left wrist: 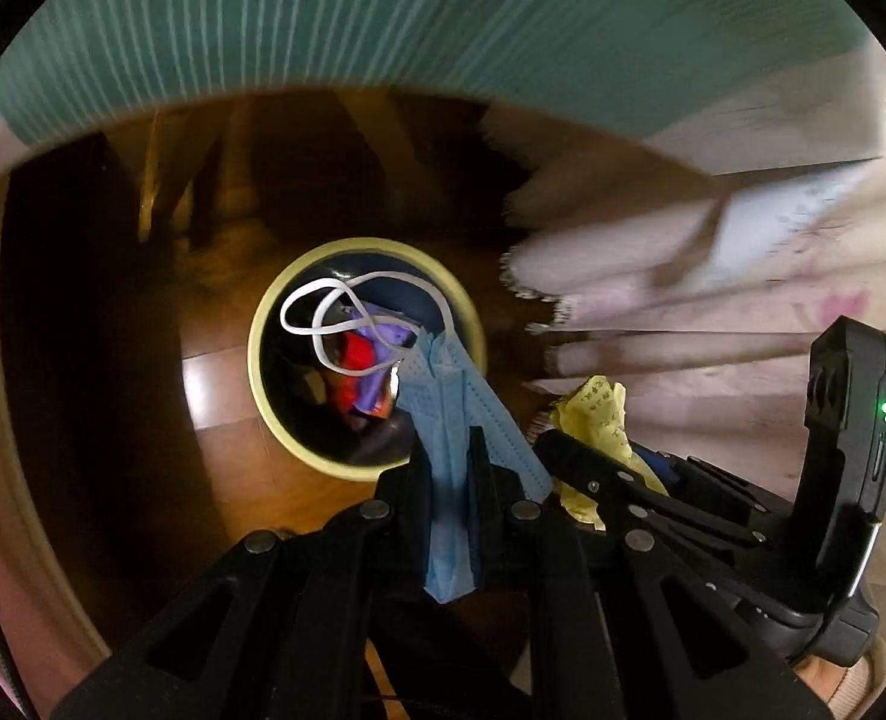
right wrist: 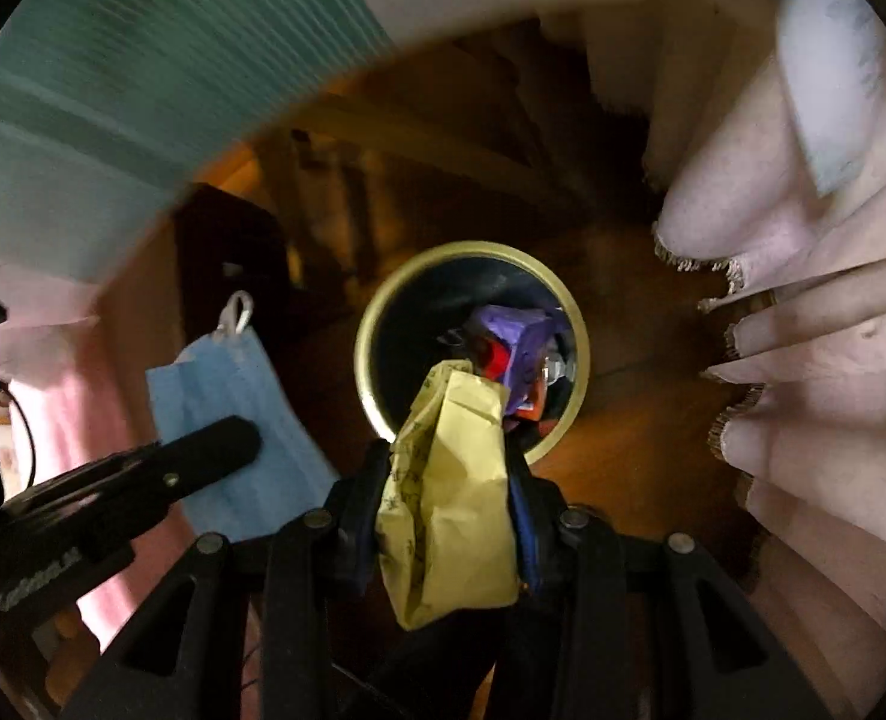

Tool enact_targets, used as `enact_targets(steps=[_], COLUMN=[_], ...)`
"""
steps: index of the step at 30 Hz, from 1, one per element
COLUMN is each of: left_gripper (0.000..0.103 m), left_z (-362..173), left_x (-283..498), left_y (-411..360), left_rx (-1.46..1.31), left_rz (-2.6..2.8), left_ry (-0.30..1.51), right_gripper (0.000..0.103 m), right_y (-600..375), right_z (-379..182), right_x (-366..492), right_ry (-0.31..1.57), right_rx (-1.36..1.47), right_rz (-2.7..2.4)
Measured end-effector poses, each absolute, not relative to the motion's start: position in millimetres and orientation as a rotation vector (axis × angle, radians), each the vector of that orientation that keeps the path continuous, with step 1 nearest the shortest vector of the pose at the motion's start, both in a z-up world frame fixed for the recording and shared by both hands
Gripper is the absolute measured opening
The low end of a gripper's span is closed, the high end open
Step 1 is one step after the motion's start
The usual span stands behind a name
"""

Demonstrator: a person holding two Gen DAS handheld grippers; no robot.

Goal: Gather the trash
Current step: 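Carry mask and paper over the bin and open both tools to drop them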

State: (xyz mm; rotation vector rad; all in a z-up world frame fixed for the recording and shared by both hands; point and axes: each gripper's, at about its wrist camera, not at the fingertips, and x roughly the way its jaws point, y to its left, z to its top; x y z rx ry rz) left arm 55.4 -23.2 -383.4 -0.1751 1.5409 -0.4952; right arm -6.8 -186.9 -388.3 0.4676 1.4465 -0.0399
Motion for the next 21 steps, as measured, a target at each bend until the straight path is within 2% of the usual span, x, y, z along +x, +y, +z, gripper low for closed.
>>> enact_targets(steps=[9, 13, 21], left_gripper=[0.007, 0.007, 0.008], left_z=[-488, -520, -536], left_x=[71, 73, 72], left_y=[-29, -30, -30], left_rx=[-0.172, -0.182, -0.165], left_rz=[-0.421, -0.400, -0.385], left_ry=[1.541, 1.550, 1.530], right_gripper=[0.036, 0.036, 0.036], right_y=[-189, -191, -194], right_z=[-488, -510, -532], right_x=[17, 23, 26], right_ry=[1.476, 1.474, 1.511], right_rx=[0.420, 0.405, 0.322], right_rz=[-0.045, -0.035, -0.007])
